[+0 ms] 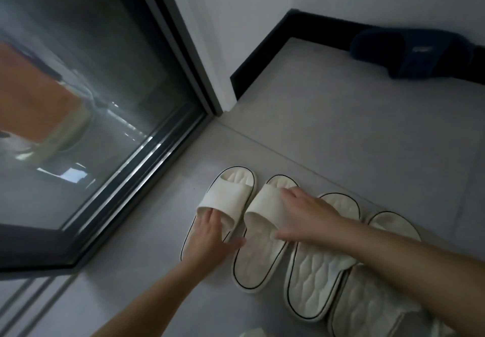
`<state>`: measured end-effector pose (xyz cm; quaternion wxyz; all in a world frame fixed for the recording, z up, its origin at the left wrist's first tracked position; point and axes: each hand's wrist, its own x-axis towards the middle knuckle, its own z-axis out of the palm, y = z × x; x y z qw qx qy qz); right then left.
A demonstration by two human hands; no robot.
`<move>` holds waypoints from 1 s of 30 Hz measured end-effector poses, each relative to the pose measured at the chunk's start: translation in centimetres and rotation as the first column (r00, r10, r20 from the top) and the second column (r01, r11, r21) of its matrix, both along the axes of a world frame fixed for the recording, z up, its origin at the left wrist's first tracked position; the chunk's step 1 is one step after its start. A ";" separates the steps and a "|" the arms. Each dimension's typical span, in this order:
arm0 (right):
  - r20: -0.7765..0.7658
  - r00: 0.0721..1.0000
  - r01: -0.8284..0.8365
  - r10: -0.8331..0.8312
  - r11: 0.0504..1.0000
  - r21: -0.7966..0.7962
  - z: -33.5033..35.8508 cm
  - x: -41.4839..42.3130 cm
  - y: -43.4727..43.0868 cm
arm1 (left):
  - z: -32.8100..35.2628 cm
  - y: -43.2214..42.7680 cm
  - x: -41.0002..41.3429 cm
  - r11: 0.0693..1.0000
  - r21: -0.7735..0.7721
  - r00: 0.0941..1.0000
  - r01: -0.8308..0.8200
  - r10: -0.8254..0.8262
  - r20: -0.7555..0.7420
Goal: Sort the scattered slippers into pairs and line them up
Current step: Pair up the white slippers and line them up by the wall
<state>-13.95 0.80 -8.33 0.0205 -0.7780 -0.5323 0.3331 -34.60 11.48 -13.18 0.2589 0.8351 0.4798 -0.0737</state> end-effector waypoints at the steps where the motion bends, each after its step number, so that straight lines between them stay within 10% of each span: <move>1: -0.018 0.997 0.079 -0.079 0.997 -0.016 -0.8 -0.5 1.0 | -0.3 0.1 0.7 1.000 0.005 1.000 0.006 -0.007 0.025; 24: -0.173 0.929 0.351 -0.328 0.928 0.123 -3.2 1.5 2.5 | -1.1 3.1 5.8 0.998 0.014 0.987 0.058 -0.059 0.147; 30: -0.198 0.933 0.325 -0.300 0.940 0.103 -3.4 2.9 1.9 | -1.6 5.0 8.6 0.948 0.172 0.961 0.269 -0.251 -0.117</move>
